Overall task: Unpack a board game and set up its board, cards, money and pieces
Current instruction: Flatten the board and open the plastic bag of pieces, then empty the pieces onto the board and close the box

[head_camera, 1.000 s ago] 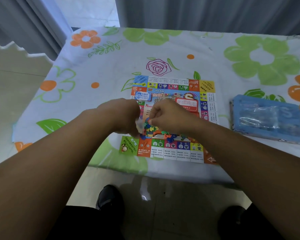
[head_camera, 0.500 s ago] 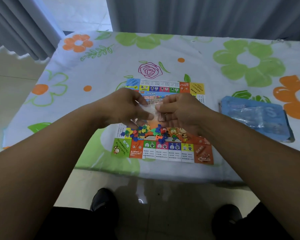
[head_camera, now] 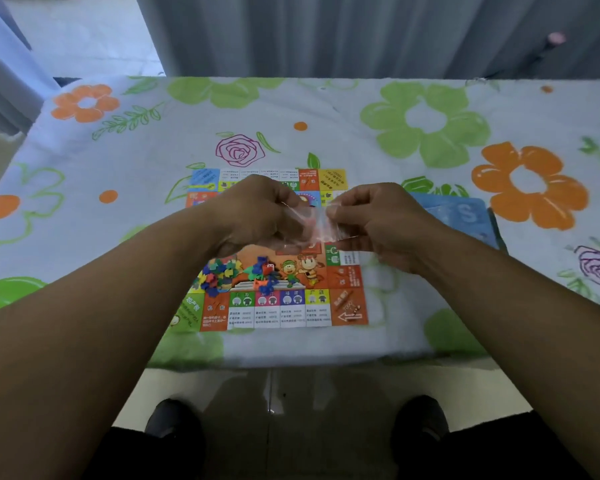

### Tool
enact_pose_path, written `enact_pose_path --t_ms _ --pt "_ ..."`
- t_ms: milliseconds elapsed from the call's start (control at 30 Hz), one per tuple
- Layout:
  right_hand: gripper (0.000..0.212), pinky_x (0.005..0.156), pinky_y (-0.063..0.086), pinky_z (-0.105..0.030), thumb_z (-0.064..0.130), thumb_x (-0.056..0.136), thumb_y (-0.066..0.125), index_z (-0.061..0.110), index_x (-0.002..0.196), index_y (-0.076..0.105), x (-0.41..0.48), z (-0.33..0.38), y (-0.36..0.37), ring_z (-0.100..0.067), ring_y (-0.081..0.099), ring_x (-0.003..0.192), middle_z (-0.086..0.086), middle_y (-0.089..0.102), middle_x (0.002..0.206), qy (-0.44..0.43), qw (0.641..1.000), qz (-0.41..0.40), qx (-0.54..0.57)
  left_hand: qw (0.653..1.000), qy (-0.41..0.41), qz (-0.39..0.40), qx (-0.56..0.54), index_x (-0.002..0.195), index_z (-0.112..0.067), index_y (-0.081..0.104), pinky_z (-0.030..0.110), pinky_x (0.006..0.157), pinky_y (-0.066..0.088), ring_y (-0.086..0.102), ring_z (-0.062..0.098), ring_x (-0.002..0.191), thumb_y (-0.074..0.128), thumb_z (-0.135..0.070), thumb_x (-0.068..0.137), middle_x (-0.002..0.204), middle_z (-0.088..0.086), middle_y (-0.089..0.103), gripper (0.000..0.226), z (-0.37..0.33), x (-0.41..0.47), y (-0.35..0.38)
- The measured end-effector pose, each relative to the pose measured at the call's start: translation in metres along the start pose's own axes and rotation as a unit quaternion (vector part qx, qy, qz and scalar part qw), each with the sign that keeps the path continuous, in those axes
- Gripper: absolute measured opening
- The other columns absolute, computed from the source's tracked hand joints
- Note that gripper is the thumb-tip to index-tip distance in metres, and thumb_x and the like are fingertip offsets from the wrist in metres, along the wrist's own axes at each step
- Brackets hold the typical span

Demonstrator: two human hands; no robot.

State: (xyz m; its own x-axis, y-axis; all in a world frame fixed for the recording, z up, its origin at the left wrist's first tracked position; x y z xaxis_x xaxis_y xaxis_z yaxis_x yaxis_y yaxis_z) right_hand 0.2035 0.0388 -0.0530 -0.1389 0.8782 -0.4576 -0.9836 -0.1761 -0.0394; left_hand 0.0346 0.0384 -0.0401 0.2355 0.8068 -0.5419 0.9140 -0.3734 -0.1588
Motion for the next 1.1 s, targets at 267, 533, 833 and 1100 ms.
enact_pose_path --t_ms 267,533,833,1100 --pt "0.012 0.053 0.057 -0.03 -0.003 0.081 0.076 0.002 0.087 0.067 -0.013 0.002 -0.1 -0.02 0.061 0.06 -0.012 0.063 0.071 -0.035 0.988 -0.135 -0.068 0.998 0.033 0.017 -0.041 0.1 0.003 0.06 0.032 0.062 0.062 0.072 0.027 0.072 0.052 0.004 0.097 0.099 0.029 0.071 0.008 -0.031 0.034 0.075" --pt "0.022 0.058 0.056 -0.035 0.009 0.078 0.084 0.003 0.083 0.064 -0.014 -0.01 -0.16 -0.021 0.058 0.061 -0.012 0.06 0.073 -0.04 0.96 -0.22 -0.17 0.969 0.083 -0.101 0.21 0.115 -0.006 0.058 0.039 0.082 0.055 0.064 0.034 0.1 0.068 -0.017 0.087 0.114 0.016 0.062 0.032 -0.047 0.066 0.114" --pt "0.02 0.072 0.056 -0.047 0.017 0.082 0.078 0.008 0.091 0.062 -0.025 -0.013 -0.203 -0.031 0.063 0.081 -0.013 0.064 0.092 -0.002 0.906 -0.29 -0.308 0.955 0.025 -0.123 0.269 0.128 -0.008 0.039 0.034 0.08 0.043 0.054 0.033 0.114 0.072 -0.036 0.086 0.13 0.014 0.045 0.061 -0.035 0.084 0.134" --pt "0.016 0.071 0.058 -0.06 0.009 0.075 0.07 -0.002 0.085 0.064 -0.028 -0.034 -0.208 -0.042 0.067 0.078 -0.021 0.065 0.084 0.056 0.911 -0.272 -0.304 0.947 0.028 -0.14 0.289 0.118 -0.005 0.043 0.032 0.07 0.042 0.056 0.027 0.089 0.069 -0.021 0.085 0.109 0.012 0.057 0.045 -0.032 0.093 0.135"
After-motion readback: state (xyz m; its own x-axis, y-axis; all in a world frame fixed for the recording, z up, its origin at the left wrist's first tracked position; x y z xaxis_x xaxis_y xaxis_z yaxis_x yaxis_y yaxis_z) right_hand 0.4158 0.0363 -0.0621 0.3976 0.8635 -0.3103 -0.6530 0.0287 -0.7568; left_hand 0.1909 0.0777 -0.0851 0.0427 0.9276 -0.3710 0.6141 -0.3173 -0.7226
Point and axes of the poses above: each hand's wrist, its own x-axis towards the middle knuckle, its own y-axis out of the palm, z = x × y, the point moved 6 cm from there along x, towards the middle knuckle
